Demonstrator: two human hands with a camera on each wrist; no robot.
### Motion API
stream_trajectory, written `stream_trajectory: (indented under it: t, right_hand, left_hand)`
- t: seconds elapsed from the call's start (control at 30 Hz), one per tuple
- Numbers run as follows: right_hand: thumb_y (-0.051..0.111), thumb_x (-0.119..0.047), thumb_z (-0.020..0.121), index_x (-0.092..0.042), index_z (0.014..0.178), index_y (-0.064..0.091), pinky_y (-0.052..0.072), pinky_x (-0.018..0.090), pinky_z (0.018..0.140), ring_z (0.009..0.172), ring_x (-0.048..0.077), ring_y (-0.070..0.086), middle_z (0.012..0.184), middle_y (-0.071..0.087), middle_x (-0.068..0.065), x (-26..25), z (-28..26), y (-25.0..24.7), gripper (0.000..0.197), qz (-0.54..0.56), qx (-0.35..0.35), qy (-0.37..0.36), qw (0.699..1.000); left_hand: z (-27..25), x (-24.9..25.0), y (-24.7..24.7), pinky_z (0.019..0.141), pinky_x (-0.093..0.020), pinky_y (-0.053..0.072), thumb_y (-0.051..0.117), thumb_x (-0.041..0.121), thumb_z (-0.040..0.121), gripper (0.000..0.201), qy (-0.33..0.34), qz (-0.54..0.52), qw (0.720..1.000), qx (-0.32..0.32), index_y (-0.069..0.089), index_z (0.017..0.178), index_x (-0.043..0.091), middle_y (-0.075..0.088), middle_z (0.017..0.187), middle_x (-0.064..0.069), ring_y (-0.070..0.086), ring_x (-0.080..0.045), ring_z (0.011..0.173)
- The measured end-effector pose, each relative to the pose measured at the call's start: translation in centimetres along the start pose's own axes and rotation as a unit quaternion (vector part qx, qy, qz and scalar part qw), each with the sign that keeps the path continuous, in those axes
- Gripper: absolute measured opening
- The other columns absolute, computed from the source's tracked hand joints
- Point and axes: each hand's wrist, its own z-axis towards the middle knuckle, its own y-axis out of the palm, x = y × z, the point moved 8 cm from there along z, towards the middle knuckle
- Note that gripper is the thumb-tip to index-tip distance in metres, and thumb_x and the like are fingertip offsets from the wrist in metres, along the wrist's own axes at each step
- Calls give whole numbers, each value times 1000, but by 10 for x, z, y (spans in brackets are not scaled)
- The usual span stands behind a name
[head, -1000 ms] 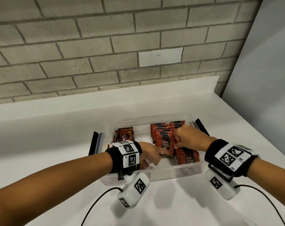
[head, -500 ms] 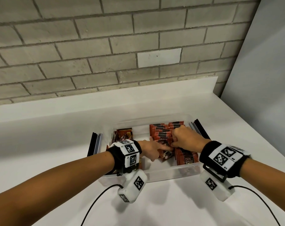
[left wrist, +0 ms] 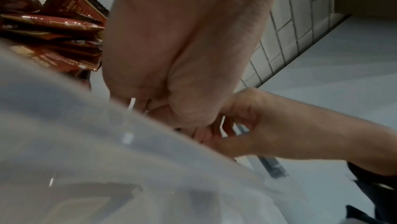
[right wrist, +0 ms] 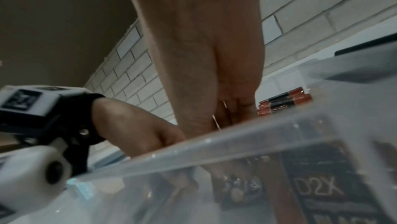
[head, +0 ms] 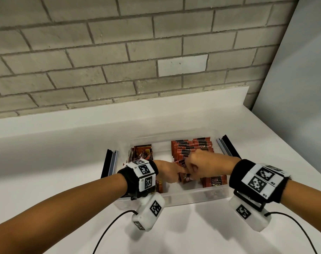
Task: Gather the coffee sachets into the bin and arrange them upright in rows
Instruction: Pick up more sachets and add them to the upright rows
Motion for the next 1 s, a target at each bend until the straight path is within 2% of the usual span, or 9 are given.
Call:
stream_trajectory:
  t: [0.17,0.33,0.47,0.57,0.63,0.7,0.83,0.93,1.0]
  right_hand:
    - [48,-4,91,-12,121,62,53,34,82,96,28,63,110,66,11,-11,-3,13,34,-6,-70,-43,997]
    - [51,-4,90,-14,126,58,52,34,89,104,25,62,117,65,8,-17,5,13,39,21,-81,-51,995]
    - [48,-10,91,-15,127,57,55,37,85,97,26,62,113,64,9,-14,14,26,37,-12,-97,-20,995]
    - [44,-8,93,-12,121,60,51,32,73,89,26,61,110,63,10,-5,20,28,32,-39,-87,10,995]
    - [44,-6,93,-10,117,62,44,27,67,85,25,58,108,63,10,-3,20,27,30,-54,-87,15,995]
    - [44,-4,93,-9,114,62,38,23,59,84,23,56,108,63,10,-2,19,27,29,-68,-95,12,993]
    - [43,-4,93,-9,115,62,38,25,68,92,25,58,113,62,9,-1,18,27,30,-97,-98,-1,990]
    - [44,-6,94,-9,115,63,40,26,73,97,26,60,113,61,8,0,20,29,28,-92,-89,0,992]
    - [44,-8,95,-9,113,64,43,27,74,96,27,61,112,62,8,-2,21,29,26,-82,-83,0,993]
  left_hand:
    - [5,-7,-10,112,-36,33,30,-14,90,56,-10,-49,998,32,36,143,1,39,145,-17,37,-30,134]
    - [5,-13,-16,81,-28,38,30,-14,86,34,-17,-116,992,53,50,109,1,49,104,-12,46,-23,99]
    - [8,-15,-22,72,-24,42,34,-12,88,35,-6,-195,977,82,40,122,-3,46,101,-11,47,-16,86]
    - [14,-20,-29,68,-22,46,40,-8,87,59,-3,-340,932,129,19,141,-1,51,115,-17,53,-17,90]
    - [17,-26,-40,64,-25,44,37,-8,85,69,-21,-381,902,203,9,147,3,51,105,-14,49,-16,82]
    - [22,-23,-44,52,-29,34,39,-4,79,65,-17,-399,888,228,24,143,-2,55,91,-16,44,-14,66]
    - [24,1,-38,60,-22,41,40,-6,84,32,42,-407,896,175,61,100,13,63,82,-9,54,-12,65]
    - [28,0,-38,90,-34,42,43,-1,90,33,50,-413,891,184,60,115,14,67,103,-11,57,-20,91]
    - [30,-1,-37,85,-34,44,36,-8,89,42,49,-427,884,185,58,113,18,63,97,-11,55,-20,84]
